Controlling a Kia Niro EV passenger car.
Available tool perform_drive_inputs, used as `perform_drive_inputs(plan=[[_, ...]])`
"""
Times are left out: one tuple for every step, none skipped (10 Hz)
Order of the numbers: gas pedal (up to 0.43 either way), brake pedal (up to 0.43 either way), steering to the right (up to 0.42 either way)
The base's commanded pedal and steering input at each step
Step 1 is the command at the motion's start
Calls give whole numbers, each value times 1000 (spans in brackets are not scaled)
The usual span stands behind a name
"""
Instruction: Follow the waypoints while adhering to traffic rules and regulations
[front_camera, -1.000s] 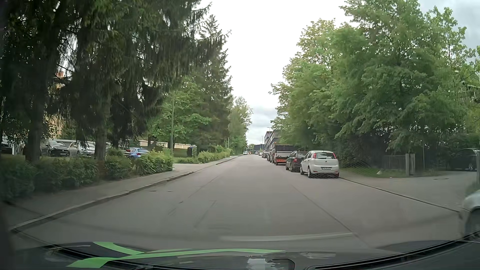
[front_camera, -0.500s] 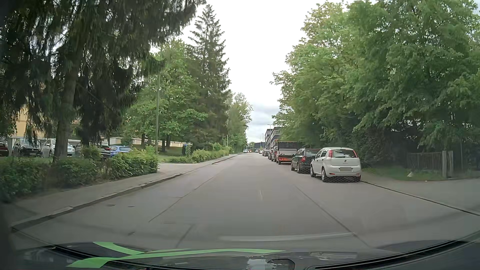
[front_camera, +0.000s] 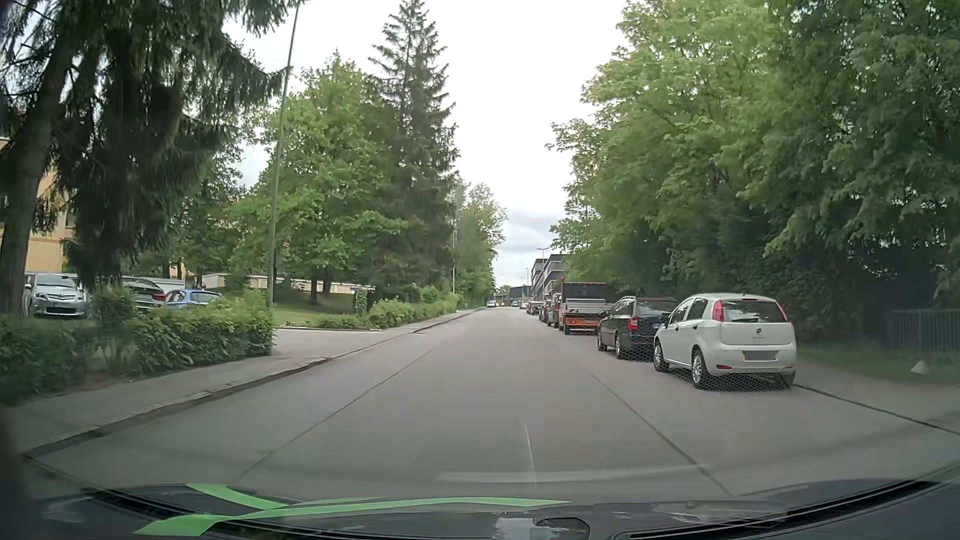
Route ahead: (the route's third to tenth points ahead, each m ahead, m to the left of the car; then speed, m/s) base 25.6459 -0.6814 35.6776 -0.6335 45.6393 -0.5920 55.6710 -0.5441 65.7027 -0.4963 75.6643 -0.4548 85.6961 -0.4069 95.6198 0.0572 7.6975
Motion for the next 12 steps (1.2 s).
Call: perform_drive_inputs(plan=[[157,0,-4],[157,0,-4],[157,0,-4],[157,0,-5],[157,0,-5],[157,0,-4],[169,0,-5],[169,0,-4],[169,0,-5],[169,0,-4],[169,0,-5],[169,0,-4]])
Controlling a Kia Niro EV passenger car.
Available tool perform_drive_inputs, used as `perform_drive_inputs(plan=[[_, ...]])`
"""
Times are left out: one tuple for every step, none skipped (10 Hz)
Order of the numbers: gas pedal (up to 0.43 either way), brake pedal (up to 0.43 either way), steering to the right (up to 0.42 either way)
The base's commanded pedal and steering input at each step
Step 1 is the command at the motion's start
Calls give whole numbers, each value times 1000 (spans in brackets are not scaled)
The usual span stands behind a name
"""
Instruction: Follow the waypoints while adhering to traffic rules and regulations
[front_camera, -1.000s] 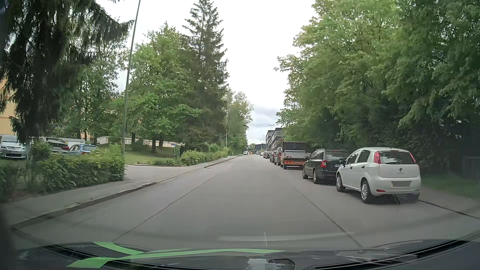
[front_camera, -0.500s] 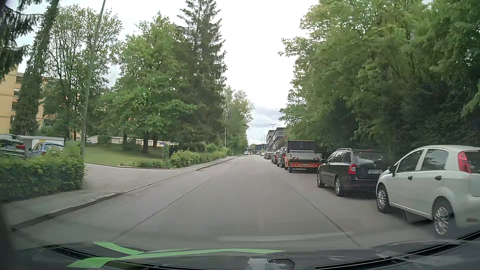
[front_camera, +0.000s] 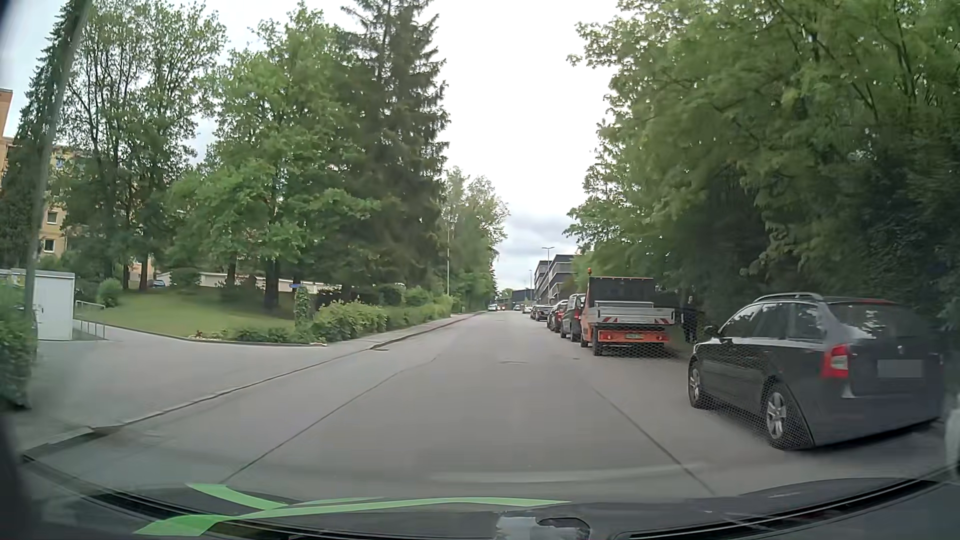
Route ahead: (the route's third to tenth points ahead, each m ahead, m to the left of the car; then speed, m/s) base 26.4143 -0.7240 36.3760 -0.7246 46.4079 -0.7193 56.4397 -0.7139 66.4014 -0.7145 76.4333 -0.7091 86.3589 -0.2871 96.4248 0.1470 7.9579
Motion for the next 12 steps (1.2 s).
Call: perform_drive_inputs(plan=[[169,0,-4],[169,0,-4],[169,0,-5],[169,0,-4],[169,0,-5],[169,0,-5],[169,0,-5],[169,0,-4],[169,0,-4],[169,0,-5],[169,0,-4],[169,0,-5]])
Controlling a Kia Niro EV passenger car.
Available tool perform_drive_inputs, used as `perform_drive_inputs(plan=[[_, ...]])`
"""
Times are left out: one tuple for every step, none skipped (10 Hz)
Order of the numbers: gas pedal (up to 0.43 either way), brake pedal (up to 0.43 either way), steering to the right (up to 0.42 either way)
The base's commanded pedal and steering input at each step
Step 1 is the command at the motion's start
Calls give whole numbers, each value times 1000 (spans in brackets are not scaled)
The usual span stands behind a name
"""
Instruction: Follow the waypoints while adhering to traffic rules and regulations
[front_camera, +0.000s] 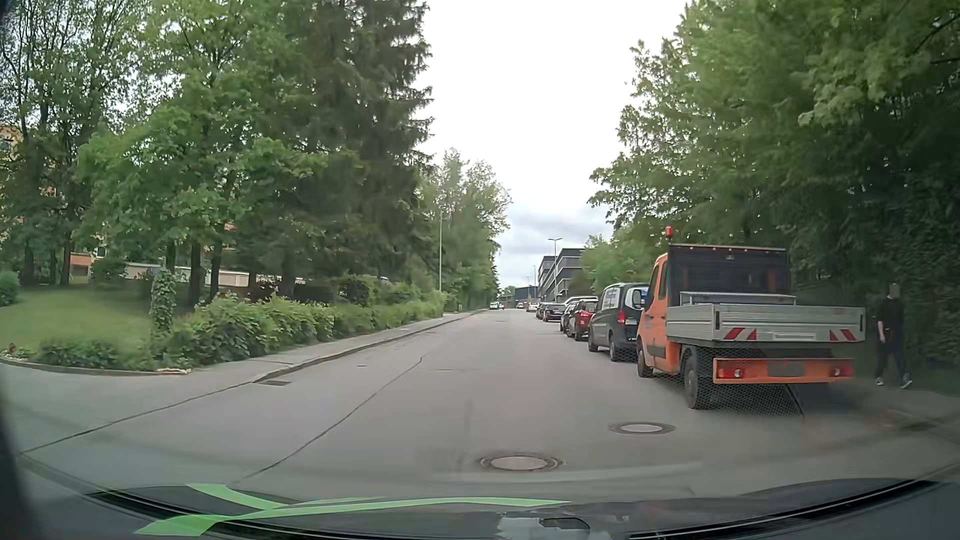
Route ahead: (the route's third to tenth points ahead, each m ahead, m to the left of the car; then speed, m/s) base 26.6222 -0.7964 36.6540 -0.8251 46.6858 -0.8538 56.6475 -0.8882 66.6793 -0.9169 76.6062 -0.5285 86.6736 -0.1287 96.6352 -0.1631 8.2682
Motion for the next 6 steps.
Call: perform_drive_inputs(plan=[[169,0,-4],[169,0,-4],[169,0,-5],[169,0,-4],[169,0,-4],[157,0,-4]])
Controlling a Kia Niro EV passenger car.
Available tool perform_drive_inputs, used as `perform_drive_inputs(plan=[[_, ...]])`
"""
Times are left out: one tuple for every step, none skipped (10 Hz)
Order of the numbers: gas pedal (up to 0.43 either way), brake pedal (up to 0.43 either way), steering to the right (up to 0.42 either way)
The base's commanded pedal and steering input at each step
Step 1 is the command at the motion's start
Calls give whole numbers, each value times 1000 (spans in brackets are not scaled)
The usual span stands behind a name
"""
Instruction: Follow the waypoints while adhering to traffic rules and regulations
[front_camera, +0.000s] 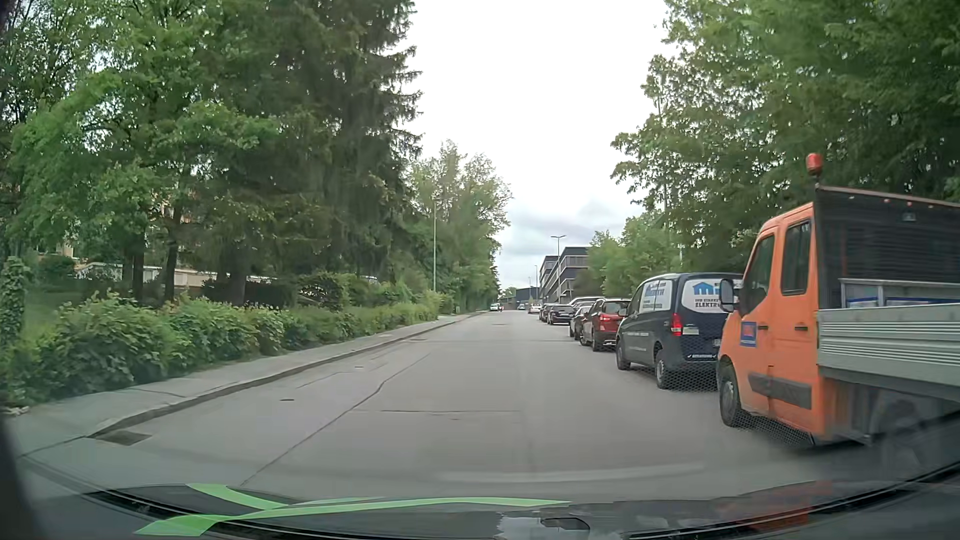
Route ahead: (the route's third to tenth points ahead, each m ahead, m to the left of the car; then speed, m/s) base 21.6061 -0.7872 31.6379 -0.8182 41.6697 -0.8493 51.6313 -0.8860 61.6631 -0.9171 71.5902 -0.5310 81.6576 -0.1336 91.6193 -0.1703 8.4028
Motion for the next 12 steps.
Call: perform_drive_inputs(plan=[[157,0,-5],[157,0,-4],[157,0,-4],[157,0,-4],[157,0,-4],[157,0,-4],[157,0,-4],[157,0,-4],[157,0,-5],[157,0,-6],[157,0,-6],[157,0,-6]])
